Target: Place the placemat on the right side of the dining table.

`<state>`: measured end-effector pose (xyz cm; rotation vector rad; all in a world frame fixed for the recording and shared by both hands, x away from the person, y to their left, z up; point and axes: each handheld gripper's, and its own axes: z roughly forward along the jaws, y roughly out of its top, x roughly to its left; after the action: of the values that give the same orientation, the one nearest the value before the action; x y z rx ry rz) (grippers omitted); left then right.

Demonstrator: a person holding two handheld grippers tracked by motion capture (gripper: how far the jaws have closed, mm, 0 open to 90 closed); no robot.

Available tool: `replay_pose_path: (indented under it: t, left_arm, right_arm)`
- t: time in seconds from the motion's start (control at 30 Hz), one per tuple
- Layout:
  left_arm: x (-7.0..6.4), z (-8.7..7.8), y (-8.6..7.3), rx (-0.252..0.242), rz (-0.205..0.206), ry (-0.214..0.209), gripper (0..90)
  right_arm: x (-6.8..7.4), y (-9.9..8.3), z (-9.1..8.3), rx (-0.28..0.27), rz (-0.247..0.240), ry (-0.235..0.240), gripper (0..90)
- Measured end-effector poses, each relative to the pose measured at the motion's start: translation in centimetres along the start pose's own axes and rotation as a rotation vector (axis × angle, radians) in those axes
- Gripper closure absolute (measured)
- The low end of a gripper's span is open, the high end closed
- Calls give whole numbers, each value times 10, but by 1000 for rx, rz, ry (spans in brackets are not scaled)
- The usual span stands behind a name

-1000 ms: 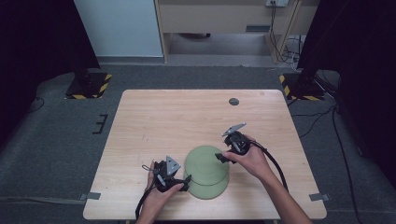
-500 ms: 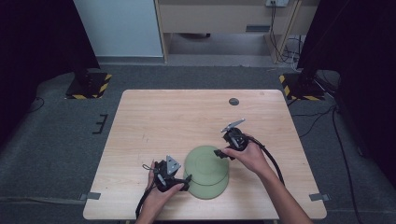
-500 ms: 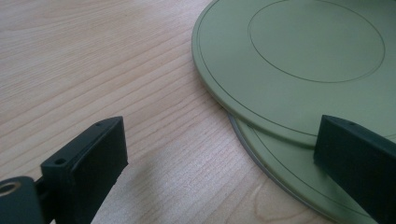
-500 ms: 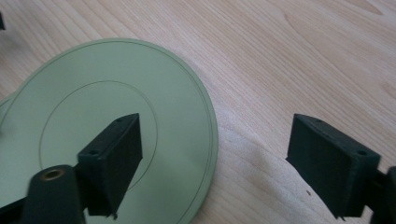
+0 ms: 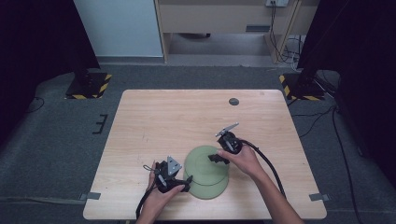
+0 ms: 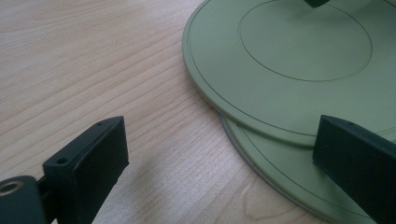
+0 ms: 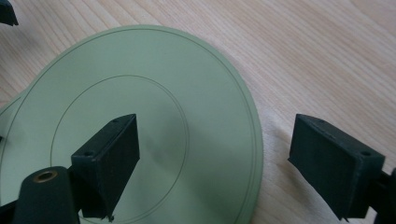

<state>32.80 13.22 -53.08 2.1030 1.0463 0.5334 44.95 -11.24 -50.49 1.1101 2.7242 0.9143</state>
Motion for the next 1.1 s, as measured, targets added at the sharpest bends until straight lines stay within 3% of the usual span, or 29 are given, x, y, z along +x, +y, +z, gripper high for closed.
replay_pose_path:
  t: [0.27,0.4,0.63,0.73,0.9,1.1]
  left_arm:
    - [0,1,0,-1,5,2,16]
    - [0,2,0,-4,-5,2,4]
    - [-1,2,0,-1,-5,7,4]
    - [0,2,0,-1,-9,4,3]
    - [-1,2,0,-4,-8,7,2]
    - [0,2,0,-3,-6,4,1]
  right_arm:
    - [-2,-6,9,-2,28,42,158]
    - [-1,-7,7,-6,25,79,209]
    - [4,-5,1,-13,8,38,235]
    - [11,-3,-8,-29,-24,3,267]
    - [15,-2,-21,-74,-27,11,348]
    - [22,-3,-26,-60,-75,45,465]
